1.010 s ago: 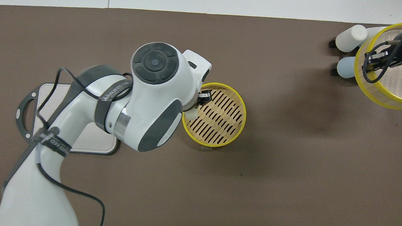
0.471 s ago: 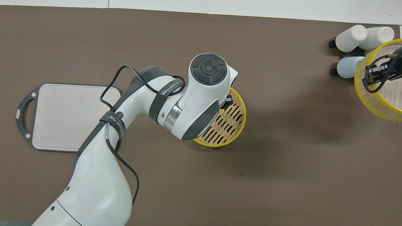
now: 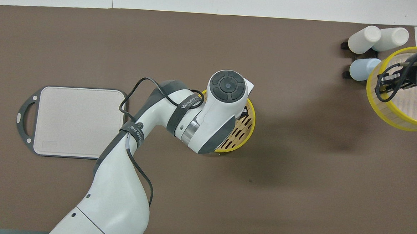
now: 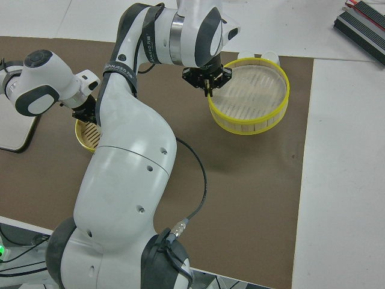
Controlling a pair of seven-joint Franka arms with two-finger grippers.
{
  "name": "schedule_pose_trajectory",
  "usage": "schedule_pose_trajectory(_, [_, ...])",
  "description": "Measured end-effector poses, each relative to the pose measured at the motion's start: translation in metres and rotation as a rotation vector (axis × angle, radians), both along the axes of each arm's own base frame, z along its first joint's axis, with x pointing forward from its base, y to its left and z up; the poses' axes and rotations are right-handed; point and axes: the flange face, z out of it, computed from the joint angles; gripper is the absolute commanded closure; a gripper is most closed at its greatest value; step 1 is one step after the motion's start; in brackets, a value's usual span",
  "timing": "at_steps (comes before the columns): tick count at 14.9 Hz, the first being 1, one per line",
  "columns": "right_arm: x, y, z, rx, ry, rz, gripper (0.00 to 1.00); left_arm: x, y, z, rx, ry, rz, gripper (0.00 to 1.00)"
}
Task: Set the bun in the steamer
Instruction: 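Lower the bun into the yellow steamer and open the left gripper, then withdraw the left gripper while the right gripper carries the lid over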
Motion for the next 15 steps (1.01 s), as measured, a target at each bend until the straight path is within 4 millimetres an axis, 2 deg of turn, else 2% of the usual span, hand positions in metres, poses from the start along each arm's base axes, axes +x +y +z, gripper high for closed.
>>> schedule_pose_trajectory(2, [-0.001, 0.000, -0.001, 0.000, 0.002, 0.000, 1.00, -0.006, -0.002, -0.010, 0.004, 0.003, -0.006, 0.57])
schedule_pose_trajectory(3, [-0.001, 0.000, -0.001, 0.000, 0.002, 0.000, 1.00, -0.007, -0.002, -0.012, 0.005, 0.003, -0.006, 0.50])
schedule_pose_trajectory(5, [-0.001, 0.000, 0.000, 0.000, 0.000, 0.000, 1.00, -0.007, 0.000, -0.015, 0.011, 0.004, -0.004, 0.00])
schedule_pose_trajectory(9, [0.002, 0.005, 0.002, -0.001, -0.026, 0.008, 1.00, -0.003, 0.009, -0.012, 0.064, -0.010, -0.010, 0.00])
schedule_pose_trajectory(10, [0.003, 0.009, 0.002, 0.000, -0.031, 0.010, 1.00, 0.004, 0.014, -0.002, 0.069, -0.017, 0.004, 0.00])
schedule_pose_trajectory(12, [0.006, 0.030, 0.002, -0.005, -0.045, -0.011, 1.00, 0.027, 0.036, 0.042, 0.049, -0.074, 0.058, 0.00])
schedule_pose_trajectory(13, [0.007, 0.048, 0.002, -0.009, -0.053, -0.030, 1.00, 0.041, 0.057, 0.073, 0.032, -0.106, 0.096, 0.00])
schedule_pose_trajectory(15, [0.008, 0.091, -0.001, -0.017, -0.067, -0.084, 1.00, 0.062, 0.114, 0.140, 0.003, -0.150, 0.183, 0.00])
